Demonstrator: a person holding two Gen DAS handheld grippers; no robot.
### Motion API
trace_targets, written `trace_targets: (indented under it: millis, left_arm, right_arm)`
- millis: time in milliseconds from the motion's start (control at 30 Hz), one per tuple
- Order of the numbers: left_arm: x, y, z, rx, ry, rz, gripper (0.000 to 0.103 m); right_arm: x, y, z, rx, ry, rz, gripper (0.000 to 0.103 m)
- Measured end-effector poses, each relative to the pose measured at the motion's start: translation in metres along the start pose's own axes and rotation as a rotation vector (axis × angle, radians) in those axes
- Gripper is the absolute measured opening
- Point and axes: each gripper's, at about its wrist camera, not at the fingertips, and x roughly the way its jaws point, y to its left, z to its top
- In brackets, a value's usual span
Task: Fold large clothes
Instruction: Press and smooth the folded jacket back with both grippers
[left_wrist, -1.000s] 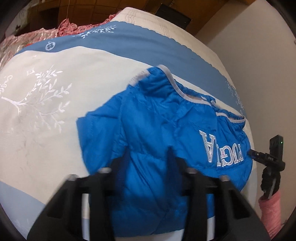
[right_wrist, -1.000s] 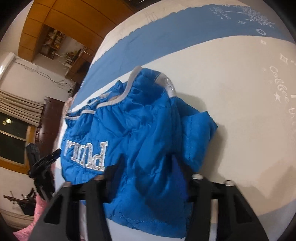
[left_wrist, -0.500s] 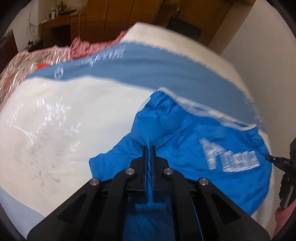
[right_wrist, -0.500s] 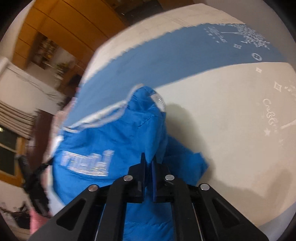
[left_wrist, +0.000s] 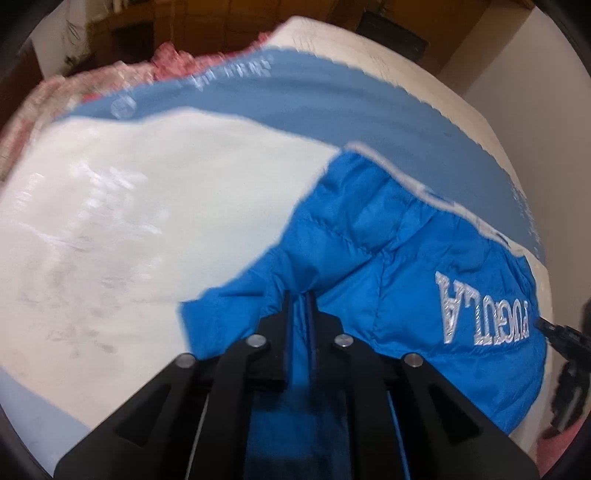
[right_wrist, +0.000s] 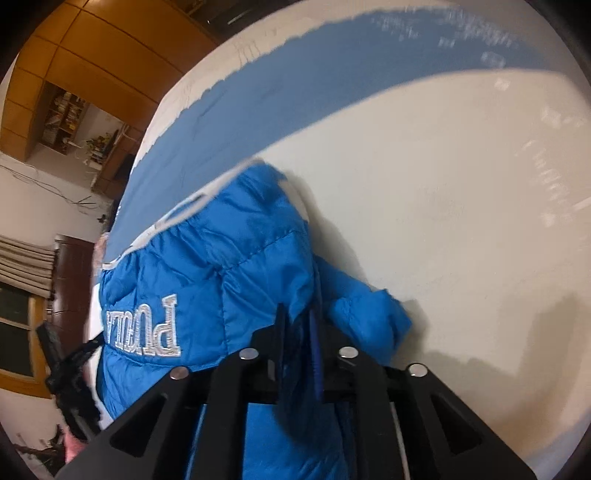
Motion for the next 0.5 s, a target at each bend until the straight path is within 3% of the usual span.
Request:
trace_targets:
  millis: [33, 100, 200, 300, 433, 500]
  left_arm:
    - [-0.014, -0.006, -0.001, 0.018, -0.046, 0.038, 0.014]
    - [-0.031, -0.023, -0.006, 0.062, -0.100, 0.065, 0.015]
    - [-0.043, -0.055, -0.019, 0.115, -0.128, 0.021, 0.015]
    - [-0.040, -0.092, -0.040, 0.177, -0.149, -0.004, 0.015]
    - [-0.006, -0.114, -0.061, 0.216, -0.092, -0.041, 0.017]
    - [0.011, -0.114, -0.067, 0.225, -0.080, -0.023, 0.017]
  right_arm:
    - [-0.011, 0.008, -0.002, -0.019, -0.033, -0.042, 0.016]
    - [-0.030, 0.029, -0.011, -0.065, -0.084, -0.038, 0.016]
    - [-0.031, 0.066, -0.032, -0.125, -0.098, 0.008, 0.016]
    - [-0.011, 0.097, -0.047, -0.183, -0.101, -0.005, 0.016]
    - [0.019, 0.120, -0.063, -0.226, -0.118, -0.052, 0.016]
    - [0.036, 0.118, -0.070, -0.229, -0.122, -0.079, 0.016]
